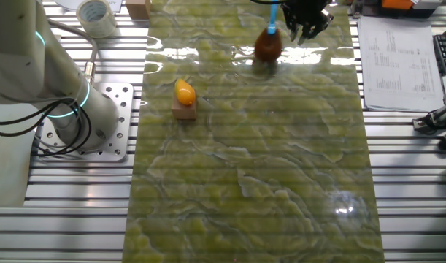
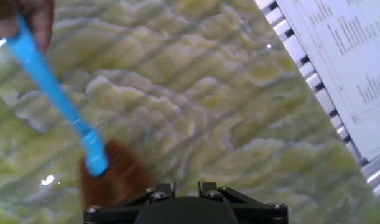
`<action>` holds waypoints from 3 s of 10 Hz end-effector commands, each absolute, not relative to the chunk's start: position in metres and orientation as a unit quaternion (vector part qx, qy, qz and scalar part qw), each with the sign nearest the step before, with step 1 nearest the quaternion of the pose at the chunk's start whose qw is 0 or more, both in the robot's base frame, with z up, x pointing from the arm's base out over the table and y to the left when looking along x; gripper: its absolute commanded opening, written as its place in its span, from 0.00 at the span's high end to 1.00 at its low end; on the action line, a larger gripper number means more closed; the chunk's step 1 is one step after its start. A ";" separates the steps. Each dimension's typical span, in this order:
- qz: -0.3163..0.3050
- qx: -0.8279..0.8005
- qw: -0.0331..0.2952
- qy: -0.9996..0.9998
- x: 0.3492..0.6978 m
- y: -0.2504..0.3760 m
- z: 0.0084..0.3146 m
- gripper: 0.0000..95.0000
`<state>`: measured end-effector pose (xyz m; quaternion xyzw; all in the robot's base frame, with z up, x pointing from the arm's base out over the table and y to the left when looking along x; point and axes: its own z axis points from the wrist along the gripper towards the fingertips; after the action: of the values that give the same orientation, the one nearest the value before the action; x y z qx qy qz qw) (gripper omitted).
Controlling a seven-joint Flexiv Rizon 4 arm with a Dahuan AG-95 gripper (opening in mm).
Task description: Scrub the table with a brush
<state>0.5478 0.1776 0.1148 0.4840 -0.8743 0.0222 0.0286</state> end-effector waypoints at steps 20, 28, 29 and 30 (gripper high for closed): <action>-0.070 0.626 -0.042 -0.776 0.522 0.275 0.106 0.60; -0.070 0.656 -0.036 -0.750 0.511 0.290 0.106 0.80; -0.070 0.669 -0.038 -0.739 0.511 0.290 0.106 0.80; -0.074 0.686 -0.042 -0.723 0.509 0.290 0.105 0.60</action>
<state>0.5097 0.2899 0.1047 0.6653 -0.7431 -0.0642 -0.0323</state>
